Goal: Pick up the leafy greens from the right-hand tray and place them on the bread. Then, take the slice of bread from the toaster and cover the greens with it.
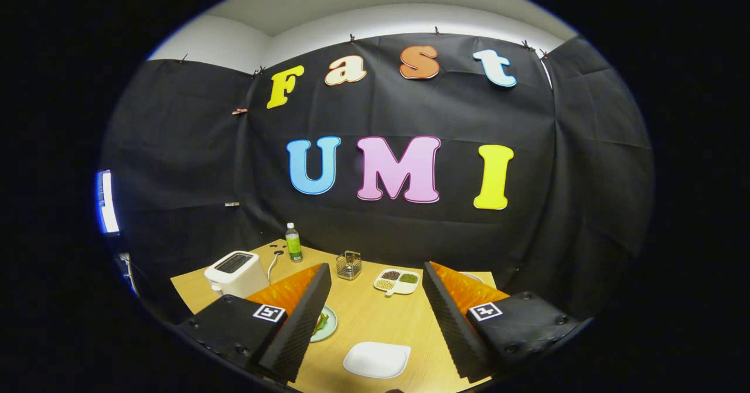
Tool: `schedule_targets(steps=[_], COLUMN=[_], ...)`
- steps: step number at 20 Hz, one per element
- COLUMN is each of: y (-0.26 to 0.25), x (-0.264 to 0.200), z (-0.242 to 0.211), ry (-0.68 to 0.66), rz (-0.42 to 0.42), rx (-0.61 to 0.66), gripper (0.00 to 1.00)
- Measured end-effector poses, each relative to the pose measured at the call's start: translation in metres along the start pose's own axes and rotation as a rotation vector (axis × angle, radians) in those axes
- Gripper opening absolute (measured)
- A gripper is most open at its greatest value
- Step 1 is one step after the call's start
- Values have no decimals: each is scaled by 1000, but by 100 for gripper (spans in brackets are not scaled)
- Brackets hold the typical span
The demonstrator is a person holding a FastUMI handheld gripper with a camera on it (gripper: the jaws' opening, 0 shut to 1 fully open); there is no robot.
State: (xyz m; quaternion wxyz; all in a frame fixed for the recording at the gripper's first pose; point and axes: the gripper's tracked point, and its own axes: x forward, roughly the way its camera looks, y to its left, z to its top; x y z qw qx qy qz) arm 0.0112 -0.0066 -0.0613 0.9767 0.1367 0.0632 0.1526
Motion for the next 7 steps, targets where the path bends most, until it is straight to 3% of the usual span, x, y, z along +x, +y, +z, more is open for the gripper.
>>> schedule_targets(steps=[7], y=[7], x=[8], z=[-8], ry=[14], rz=[0], rx=[9], gripper=[97])
